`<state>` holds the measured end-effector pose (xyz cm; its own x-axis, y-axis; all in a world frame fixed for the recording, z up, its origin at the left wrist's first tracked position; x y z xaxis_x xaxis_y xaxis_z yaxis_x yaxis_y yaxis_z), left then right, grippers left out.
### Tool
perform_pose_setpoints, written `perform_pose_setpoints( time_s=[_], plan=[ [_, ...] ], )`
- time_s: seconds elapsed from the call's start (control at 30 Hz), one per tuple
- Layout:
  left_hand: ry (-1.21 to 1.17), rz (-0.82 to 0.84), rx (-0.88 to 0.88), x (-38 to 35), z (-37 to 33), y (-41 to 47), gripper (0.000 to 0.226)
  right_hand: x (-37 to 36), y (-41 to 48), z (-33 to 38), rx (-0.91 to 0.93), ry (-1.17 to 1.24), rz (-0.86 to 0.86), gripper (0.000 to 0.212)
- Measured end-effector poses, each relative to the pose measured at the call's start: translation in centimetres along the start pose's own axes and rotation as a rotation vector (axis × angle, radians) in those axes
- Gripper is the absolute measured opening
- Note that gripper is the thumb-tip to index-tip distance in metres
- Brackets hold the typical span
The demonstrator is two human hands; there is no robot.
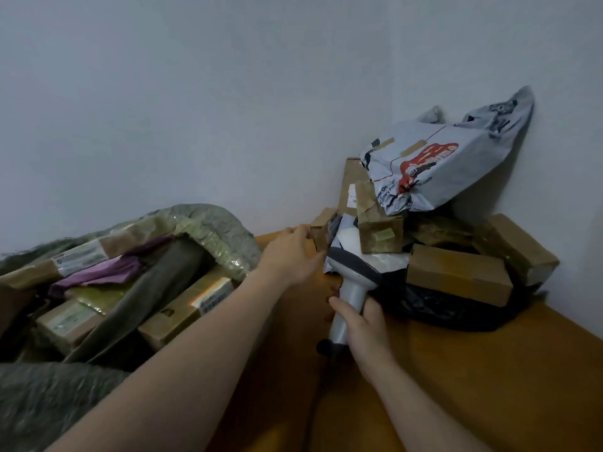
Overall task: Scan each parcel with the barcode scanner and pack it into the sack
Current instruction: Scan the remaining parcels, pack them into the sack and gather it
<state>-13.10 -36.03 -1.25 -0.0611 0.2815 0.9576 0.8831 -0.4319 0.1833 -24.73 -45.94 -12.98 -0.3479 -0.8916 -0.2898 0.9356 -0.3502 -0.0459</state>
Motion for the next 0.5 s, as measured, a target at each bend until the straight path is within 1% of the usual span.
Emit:
perform_pose_setpoints(
  time_s=[0.1,0.2,0.33,0.4,0.5],
  plan=[
    [0.08,0.091,0.0,-1.9,0.1,4.5,0.057,-0.1,2.1,-0.1,0.045,0.011,0.019,0.025],
    [0.117,0.155,0.003,-4.1,0.3,8.6,0.065,0.3,3.3,0.1,0.099,0.062,-0.017,0.017],
    [0.134,0.208,0.025,-7.1,0.6,12.3,0.075,0.8,4.2,-0.1,0.124,0.123,-0.064,0.016],
    [0.11,0.2,0.044,-8.0,0.9,13.6,0.078,1.0,4.5,-0.3,0.112,0.144,-0.071,0.021],
    [-0.036,0.174,0.049,-8.9,1.3,14.7,0.076,1.1,4.7,-0.6,0.113,0.14,-0.073,0.025]
  ],
)
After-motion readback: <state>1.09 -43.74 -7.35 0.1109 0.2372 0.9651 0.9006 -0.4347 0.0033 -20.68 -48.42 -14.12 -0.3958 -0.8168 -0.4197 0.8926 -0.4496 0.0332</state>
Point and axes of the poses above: each hand's wrist, its own y-axis towards the middle knuckle, its own x-axis out of the back of the hand, z = x × y, the point moved 5 cm from there along y, towards the middle knuckle, and after that the axes turned 3 degrees about z, right-handed, at the moved point
